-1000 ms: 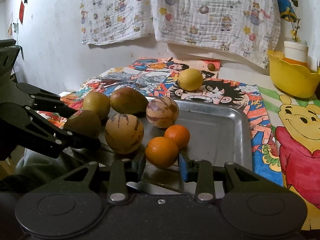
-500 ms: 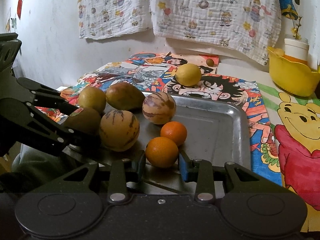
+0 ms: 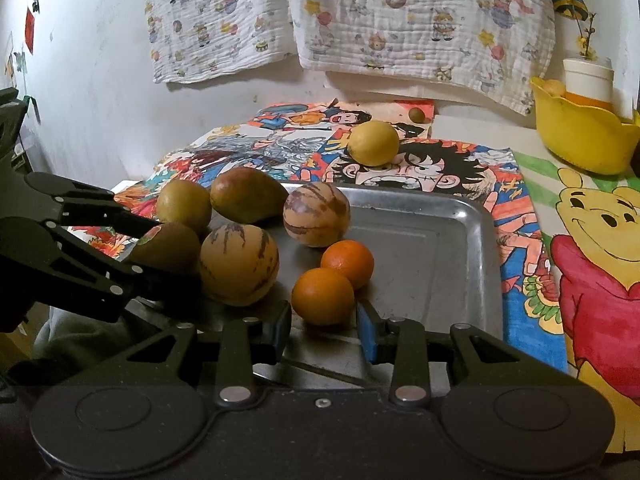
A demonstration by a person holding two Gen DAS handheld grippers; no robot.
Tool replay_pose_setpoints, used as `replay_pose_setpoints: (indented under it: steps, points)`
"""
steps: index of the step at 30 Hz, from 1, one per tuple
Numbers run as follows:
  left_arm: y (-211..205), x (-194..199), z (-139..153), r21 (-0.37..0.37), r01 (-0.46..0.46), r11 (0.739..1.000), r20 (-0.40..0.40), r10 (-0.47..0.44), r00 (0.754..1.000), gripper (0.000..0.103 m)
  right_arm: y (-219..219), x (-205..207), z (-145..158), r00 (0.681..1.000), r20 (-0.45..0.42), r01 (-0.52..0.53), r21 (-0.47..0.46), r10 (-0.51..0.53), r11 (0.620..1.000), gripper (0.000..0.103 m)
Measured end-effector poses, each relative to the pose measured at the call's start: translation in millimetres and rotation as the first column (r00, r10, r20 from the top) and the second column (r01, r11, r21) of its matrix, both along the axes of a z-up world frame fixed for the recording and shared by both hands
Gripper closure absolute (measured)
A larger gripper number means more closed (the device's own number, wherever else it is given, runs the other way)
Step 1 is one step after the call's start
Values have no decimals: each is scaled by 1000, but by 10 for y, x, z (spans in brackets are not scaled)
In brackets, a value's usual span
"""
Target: Organize fruits
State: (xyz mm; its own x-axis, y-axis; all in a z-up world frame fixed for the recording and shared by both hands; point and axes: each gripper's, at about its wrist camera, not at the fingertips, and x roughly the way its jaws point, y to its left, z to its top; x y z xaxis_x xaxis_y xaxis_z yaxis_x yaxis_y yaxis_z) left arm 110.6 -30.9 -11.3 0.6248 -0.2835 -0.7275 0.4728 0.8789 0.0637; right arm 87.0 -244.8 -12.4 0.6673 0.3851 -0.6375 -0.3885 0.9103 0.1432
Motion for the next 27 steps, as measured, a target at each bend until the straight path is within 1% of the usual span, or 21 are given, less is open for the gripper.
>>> replay_pose_setpoints:
  steps: [4, 6, 8, 10, 15, 16, 17, 19, 21, 23, 27]
  points:
    - [6, -36, 10, -2, 0, 1000, 17, 0, 1000, 30, -11, -7, 11, 1000, 2, 0, -1, 0, 1000, 63]
    - [29, -61, 26, -10, -5, 1000, 24, 5, 1000, 27, -26, -32, 31, 1000, 5, 2, -1, -2, 1000, 57]
    - [62, -101, 54, -23, -4, 1000, 32, 4, 999, 21, -38, -80, 60, 1000, 12, 3, 2, -3, 1000, 54]
    - [104, -147, 88, -40, 4, 999, 39, -2, 999, 17, -41, -145, 101, 1000, 23, 3, 6, -3, 1000, 48]
    - [193, -266, 151, -58, 10, 998, 47, -7, 999, 11, -18, -306, 201, 998, 56, -13, 15, 12, 1000, 32]
    - [216, -296, 166, -61, 12, 998, 53, -9, 999, 8, -6, -331, 219, 998, 62, -17, 17, 16, 1000, 29]
    - [240, -325, 181, -62, 14, 998, 59, -10, 998, 5, 0, -353, 235, 998, 67, -21, 18, 20, 1000, 25]
    - [285, -383, 206, -59, 20, 998, 72, -16, 997, 1, 11, -392, 261, 997, 76, -31, 16, 29, 999, 19]
    - [337, -446, 219, -52, 32, 998, 89, -28, 996, 1, 20, -421, 284, 996, 87, -38, 13, 37, 999, 10]
    - [379, -490, 219, -41, 37, 998, 96, -33, 995, 1, 22, -438, 302, 995, 93, -40, 16, 38, 999, 5]
    - [458, -548, 186, 13, 26, 1000, 116, -27, 993, 1, 24, -449, 308, 995, 91, -35, 9, 34, 999, 1]
